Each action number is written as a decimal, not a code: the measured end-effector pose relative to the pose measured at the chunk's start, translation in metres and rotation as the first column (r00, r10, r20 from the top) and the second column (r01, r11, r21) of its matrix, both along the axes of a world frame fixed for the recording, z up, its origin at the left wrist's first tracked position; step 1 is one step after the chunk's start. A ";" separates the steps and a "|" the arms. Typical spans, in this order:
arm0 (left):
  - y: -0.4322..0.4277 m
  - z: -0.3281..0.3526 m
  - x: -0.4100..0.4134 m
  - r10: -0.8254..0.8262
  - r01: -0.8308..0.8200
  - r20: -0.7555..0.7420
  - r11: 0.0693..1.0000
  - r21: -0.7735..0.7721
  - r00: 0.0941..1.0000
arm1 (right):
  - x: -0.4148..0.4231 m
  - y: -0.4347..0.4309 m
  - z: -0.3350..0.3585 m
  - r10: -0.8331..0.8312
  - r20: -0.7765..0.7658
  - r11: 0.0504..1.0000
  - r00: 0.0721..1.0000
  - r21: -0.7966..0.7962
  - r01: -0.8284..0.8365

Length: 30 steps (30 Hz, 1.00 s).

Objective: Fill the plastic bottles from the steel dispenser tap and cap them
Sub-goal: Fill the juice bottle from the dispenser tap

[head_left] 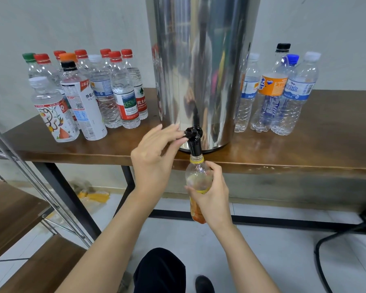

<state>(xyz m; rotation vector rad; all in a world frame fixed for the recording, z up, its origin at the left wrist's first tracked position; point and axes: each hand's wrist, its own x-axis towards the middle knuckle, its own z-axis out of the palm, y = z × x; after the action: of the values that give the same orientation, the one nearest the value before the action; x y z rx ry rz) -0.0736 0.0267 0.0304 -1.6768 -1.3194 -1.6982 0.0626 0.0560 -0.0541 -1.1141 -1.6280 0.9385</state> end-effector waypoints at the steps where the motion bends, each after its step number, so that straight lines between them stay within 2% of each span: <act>1: -0.003 -0.008 0.000 -0.018 0.018 0.012 0.999 -0.027 1.000 | -0.001 0.000 -0.001 -0.007 -0.004 1.000 1.000 0.005 0.007; 4: -0.011 -0.018 0.003 -0.056 0.062 0.067 0.993 -0.102 0.996 | -0.006 0.000 -0.001 -0.026 -0.020 1.000 0.999 0.007 0.026; 8: -0.010 -0.007 0.004 -0.024 0.055 0.157 0.978 -0.200 0.987 | -0.011 -0.003 -0.001 -0.062 -0.031 0.998 0.998 0.010 0.062; 15: -0.002 0.004 -0.016 -0.002 0.033 0.095 0.941 -0.336 0.995 | -0.019 -0.007 -0.001 -0.178 -0.018 0.982 0.984 0.062 0.179; 18: 0.003 0.005 -0.022 -0.019 0.042 0.071 0.941 -0.335 0.997 | -0.023 -0.010 -0.002 -0.211 0.002 0.974 0.977 0.090 0.210; 23: 0.007 -0.002 -0.020 -0.031 0.069 0.126 0.950 -0.306 0.992 | -0.027 -0.014 -0.003 -0.213 0.000 0.972 0.977 0.101 0.212; 30: 0.006 -0.010 -0.007 -0.063 0.145 0.318 0.960 -0.241 0.946 | -0.023 -0.012 -0.003 -0.174 -0.023 0.982 0.985 0.067 0.175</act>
<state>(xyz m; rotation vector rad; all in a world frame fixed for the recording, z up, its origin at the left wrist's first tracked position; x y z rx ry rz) -0.0805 0.0330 0.0202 -1.6968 -1.6900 -1.9840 0.0400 0.0440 -0.0568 -1.1772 -1.5105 0.7705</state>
